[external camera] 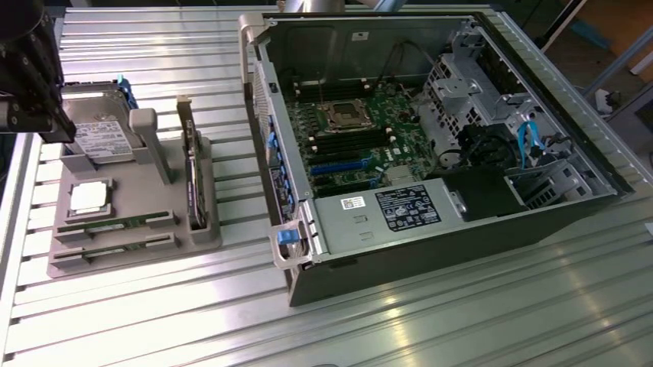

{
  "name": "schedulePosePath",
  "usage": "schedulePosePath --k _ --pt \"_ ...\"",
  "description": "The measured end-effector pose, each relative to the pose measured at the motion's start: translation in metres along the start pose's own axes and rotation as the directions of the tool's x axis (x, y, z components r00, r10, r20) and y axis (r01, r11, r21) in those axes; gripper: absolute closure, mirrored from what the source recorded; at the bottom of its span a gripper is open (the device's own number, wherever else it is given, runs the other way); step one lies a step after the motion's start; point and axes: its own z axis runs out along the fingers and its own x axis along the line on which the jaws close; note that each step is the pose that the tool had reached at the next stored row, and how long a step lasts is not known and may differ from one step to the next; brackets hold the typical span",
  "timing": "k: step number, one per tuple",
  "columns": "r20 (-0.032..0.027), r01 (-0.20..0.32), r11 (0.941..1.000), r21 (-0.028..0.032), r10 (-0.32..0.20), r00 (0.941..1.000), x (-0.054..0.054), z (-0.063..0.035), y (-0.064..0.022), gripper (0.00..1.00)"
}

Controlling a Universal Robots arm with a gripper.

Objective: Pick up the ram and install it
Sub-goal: 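Pick up the ram and move it above insertion slot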

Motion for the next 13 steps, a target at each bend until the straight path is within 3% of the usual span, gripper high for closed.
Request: schedulePosePath --k 13 --pt "0.0002 0.0 1.0 0.0002 0.0 1.0 0.0001 0.0032 -0.0002 0.89"
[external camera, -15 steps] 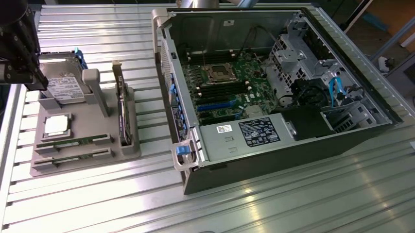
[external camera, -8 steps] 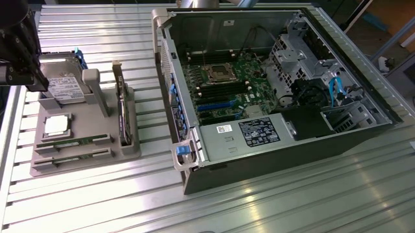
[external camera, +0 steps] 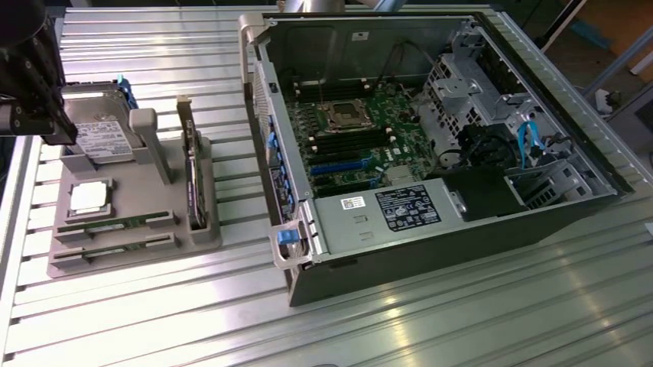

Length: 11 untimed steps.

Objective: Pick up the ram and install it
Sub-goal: 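Pick up the ram and move it above insertion slot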

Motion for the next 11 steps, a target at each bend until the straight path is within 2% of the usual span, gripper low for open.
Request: schedulePosePath --k 11 --pt "-0.0001 0.0 1.0 -0.0001 0.0 1.0 0.0001 0.0035 -0.0001 0.89"
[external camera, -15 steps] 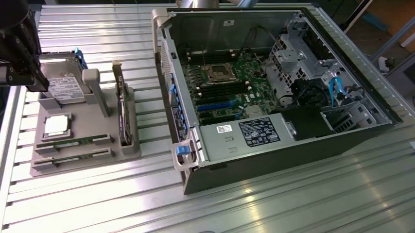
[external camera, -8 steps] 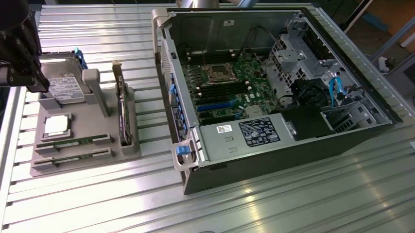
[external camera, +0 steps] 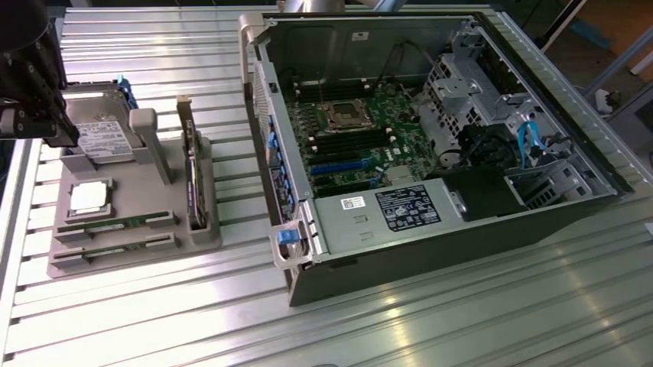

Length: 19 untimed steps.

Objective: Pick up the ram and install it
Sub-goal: 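Pick up the ram and move it above insertion slot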

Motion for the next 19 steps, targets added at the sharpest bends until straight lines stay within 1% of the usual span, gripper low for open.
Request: schedulePosePath --k 19 --pt "0.0007 -0.017 0.9999 0.0004 0.017 0.9999 0.0 0.0001 0.0 0.89"
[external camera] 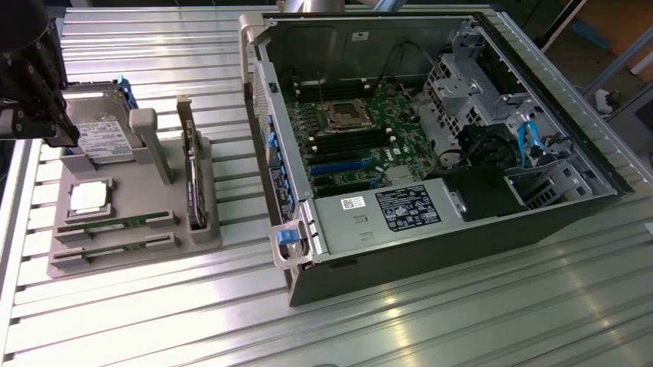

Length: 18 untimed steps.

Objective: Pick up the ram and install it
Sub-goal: 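Pick up the ram and move it above insertion slot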

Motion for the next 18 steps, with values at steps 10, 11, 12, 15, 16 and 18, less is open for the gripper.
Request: schedulePosePath --k 10,11,12,15,16,18 --pt "0.0001 -0.001 1.0 0.0 0.001 1.0 0.0012 0.0065 -0.0004 0.89" --pt "0.0 -0.001 1.0 0.0 0.001 1.0 0.0013 0.0068 -0.0004 0.89" --pt "0.0 -0.001 1.0 0.0 0.001 1.0 0.0013 0.0071 -0.0005 0.89" --pt "0.0 0.0 1.0 -0.0001 0.0 1.0 0.0014 0.0074 -0.0005 0.89" --pt "0.0 0.001 1.0 0.0 -0.001 1.0 0.0014 0.0075 -0.0005 0.89" --pt "-0.0001 0.005 1.0 -0.0001 -0.005 1.0 0.0014 0.0076 -0.0005 0.89"
